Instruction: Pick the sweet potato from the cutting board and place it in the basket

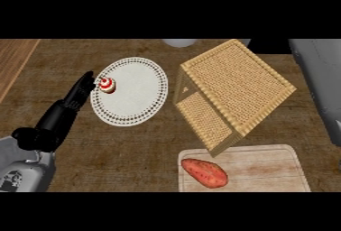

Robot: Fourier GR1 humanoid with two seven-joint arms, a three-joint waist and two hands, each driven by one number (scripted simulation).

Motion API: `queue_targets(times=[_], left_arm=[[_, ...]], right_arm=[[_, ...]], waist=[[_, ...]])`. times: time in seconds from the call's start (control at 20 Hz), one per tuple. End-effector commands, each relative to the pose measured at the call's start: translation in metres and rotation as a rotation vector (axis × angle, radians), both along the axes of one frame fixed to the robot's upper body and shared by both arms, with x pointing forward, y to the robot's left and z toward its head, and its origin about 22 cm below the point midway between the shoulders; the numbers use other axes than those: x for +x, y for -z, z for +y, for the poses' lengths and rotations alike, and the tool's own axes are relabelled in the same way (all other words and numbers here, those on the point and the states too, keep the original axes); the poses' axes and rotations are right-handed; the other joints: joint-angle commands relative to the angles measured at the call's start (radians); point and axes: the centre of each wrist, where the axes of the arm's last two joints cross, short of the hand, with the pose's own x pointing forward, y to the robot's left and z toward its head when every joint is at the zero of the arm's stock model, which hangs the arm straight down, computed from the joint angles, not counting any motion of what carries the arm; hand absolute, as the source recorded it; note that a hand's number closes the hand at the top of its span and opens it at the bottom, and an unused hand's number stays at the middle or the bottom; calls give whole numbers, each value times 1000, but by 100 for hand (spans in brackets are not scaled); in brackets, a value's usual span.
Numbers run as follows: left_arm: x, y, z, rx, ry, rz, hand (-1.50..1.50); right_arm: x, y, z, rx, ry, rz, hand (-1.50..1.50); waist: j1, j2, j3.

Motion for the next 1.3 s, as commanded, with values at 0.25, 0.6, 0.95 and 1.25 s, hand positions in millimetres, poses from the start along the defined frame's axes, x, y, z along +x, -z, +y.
queue_targets(times=[0.25,0.6,0.95,1.25], left_arm=[[6,-13,2,-1,-11,-3,0],[-1,6,5,18,-5,-2,0],[11,4,-5,-18,8,-9,0],[10,4,-4,8,-13,-5,0]], right_arm=[[-3,51,-14,0,143,-98,-150],[1,48,-31,23,94,-128,-150],[6,18,-47,159,242,-191,-150],[-2,2,-96,235,403,-98,-150]], waist=[[-4,0,0],[5,4,0],[11,10,0],[3,6,0]])
